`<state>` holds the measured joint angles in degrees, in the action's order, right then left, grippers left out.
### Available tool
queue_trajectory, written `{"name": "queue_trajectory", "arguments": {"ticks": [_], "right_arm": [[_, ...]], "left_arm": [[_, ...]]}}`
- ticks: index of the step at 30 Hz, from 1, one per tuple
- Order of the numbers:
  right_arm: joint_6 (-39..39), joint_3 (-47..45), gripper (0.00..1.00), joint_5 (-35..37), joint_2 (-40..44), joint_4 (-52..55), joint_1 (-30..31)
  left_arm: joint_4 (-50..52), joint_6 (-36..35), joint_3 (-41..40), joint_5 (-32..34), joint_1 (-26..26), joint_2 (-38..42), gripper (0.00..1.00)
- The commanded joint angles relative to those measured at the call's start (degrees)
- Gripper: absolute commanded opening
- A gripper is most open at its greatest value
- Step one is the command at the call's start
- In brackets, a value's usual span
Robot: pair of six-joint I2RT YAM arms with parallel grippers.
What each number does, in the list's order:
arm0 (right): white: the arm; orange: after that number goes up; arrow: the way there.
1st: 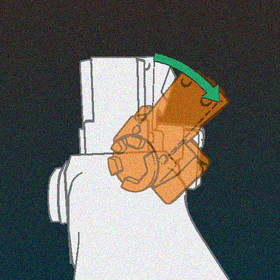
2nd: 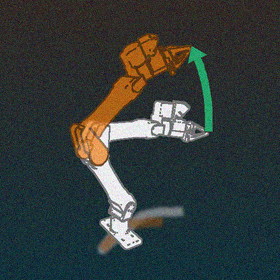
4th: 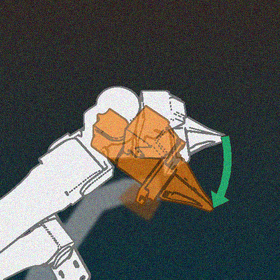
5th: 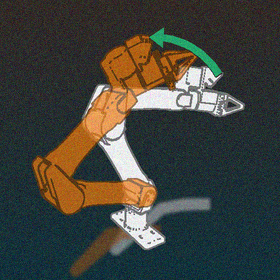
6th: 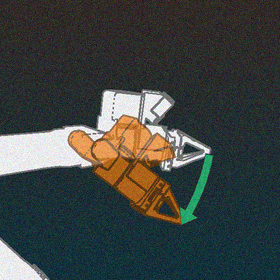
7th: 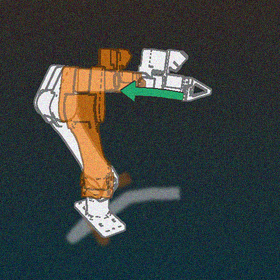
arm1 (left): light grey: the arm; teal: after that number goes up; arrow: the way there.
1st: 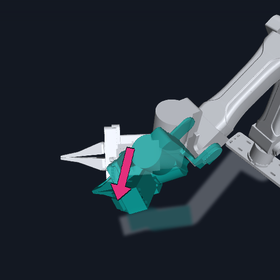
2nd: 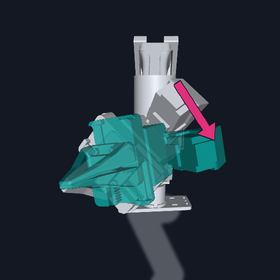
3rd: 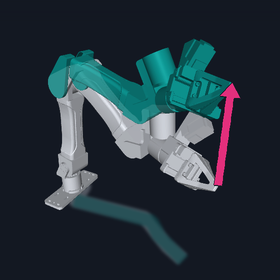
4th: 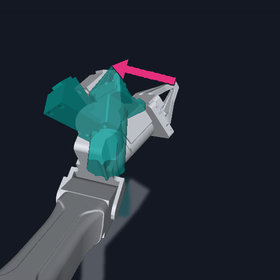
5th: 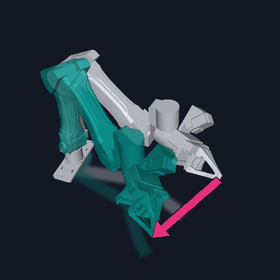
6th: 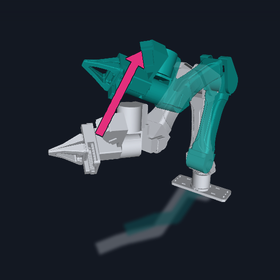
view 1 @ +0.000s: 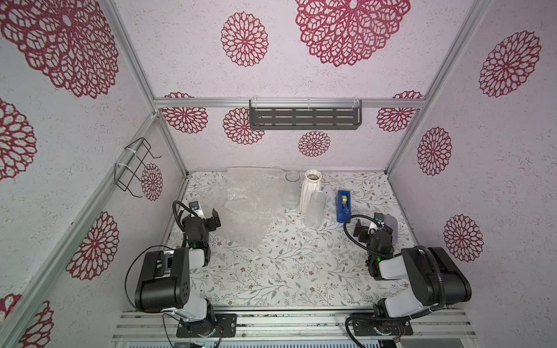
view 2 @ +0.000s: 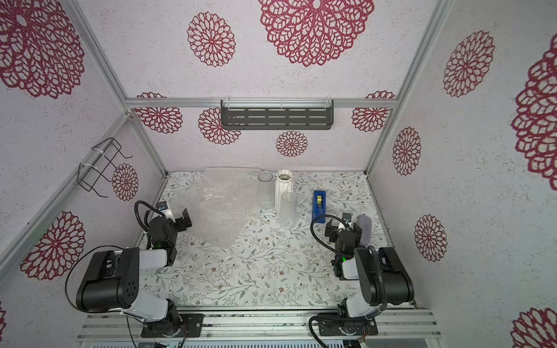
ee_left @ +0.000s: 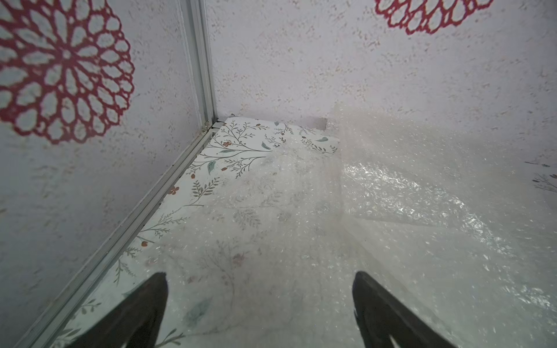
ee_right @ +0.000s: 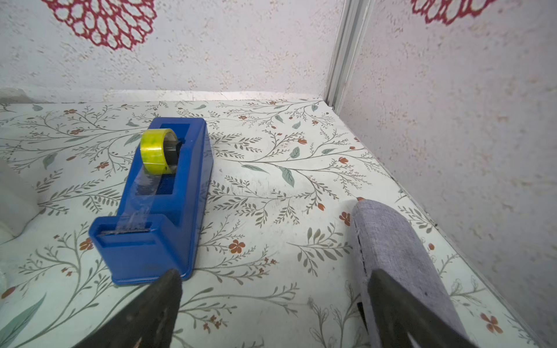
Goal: Wrap vases in bubble wrap
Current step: Pick up the bubble wrap from the bubble wrap.
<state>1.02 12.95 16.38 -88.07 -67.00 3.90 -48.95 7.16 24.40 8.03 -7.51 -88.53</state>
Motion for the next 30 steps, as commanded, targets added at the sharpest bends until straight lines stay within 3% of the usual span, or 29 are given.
{"name": "queue_trajectory", "arguments": {"ticks": [1, 30], "right_arm": [[-0.40, 1.30, 0.99, 0.76, 0.01, -2.32, -0.32], [-0.65, 0.99, 0.99, 0.83, 0.09, -3.13, -0.30]], "left_arm": [[-0.52, 0.24, 0.13, 0.14, -0.07, -0.41, 0.98], [-2.92, -2.14, -1.79, -1.32, 1.38, 1.45, 0.98]]}}
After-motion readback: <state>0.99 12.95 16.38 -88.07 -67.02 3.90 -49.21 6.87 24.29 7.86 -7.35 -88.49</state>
